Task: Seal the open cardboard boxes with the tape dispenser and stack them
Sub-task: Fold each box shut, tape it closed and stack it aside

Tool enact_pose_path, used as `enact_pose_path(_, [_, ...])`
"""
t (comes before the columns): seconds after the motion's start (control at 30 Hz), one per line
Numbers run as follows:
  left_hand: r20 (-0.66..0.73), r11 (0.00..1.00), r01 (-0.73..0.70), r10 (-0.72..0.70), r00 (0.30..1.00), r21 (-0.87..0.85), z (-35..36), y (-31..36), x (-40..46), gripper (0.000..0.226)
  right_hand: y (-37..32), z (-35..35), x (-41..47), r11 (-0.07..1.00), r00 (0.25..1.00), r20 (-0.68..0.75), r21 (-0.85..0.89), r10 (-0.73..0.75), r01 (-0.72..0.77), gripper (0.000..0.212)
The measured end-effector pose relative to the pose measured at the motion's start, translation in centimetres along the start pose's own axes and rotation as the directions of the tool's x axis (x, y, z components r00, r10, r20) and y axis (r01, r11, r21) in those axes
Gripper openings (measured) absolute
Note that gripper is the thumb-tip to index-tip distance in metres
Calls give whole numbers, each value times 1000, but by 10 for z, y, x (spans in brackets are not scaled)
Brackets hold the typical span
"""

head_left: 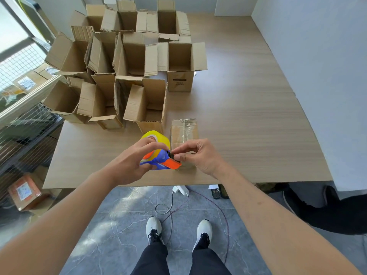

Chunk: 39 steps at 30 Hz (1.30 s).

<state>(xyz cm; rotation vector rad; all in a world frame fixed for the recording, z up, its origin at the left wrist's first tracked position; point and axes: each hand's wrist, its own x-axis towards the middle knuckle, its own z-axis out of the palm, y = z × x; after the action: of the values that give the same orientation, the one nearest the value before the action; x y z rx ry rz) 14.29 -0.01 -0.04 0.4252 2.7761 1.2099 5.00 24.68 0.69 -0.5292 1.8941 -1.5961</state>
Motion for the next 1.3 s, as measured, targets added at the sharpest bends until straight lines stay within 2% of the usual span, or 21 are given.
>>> enact_pose_path(0.17, [42, 1000, 6, -6, 999, -3, -5, 8, 3, 74, -1, -3, 0, 1000, 1000, 23, 3, 8, -8, 17])
enact_pose_path(0.37, [96, 999, 27, -31, 995, 37, -8, 14, 3, 73, 2, 2, -2, 991, 998, -17, 118, 63, -60, 16])
enact_pose_path(0.5, [126, 998, 50, -56, 990, 49, -11, 10, 3, 78, 0, 4, -4, 957, 980, 23, 208, 200, -200, 30])
enact_pose_path(0.57, [143, 998, 52, -58, 988, 43, -12, 8, 4, 82, 1, 4, -4, 949, 974, 28, 222, 224, -225, 34])
enact_pose_path(0.7, [181, 997, 51, -62, 982, 63, -12, 8, 7, 82, 8, 9, -2, 987, 984, -104, 86, 144, -135, 14])
enact_pose_path(0.87, [218, 992, 38, -63, 974, 119, -9, 10, 12, 71, 14, 9, -4, 988, 947, -280, 64, 156, -143, 6])
enact_pose_path(0.97, [228, 990, 28, -59, 972, 136, -5, 11, 13, 68, 18, 6, -7, 986, 925, -341, 60, 170, -158, 5])
enact_pose_path(1.13, [284, 993, 76, -99, 954, 93, -4, 9, 16, 61, 27, 7, -13, 979, 910, -365, 35, 198, -199, 5])
enact_pose_path(1.3, [337, 979, 135, -180, 924, 154, -17, -5, 12, 58, 37, -13, -22, 967, 838, -484, 89, 251, -238, 15])
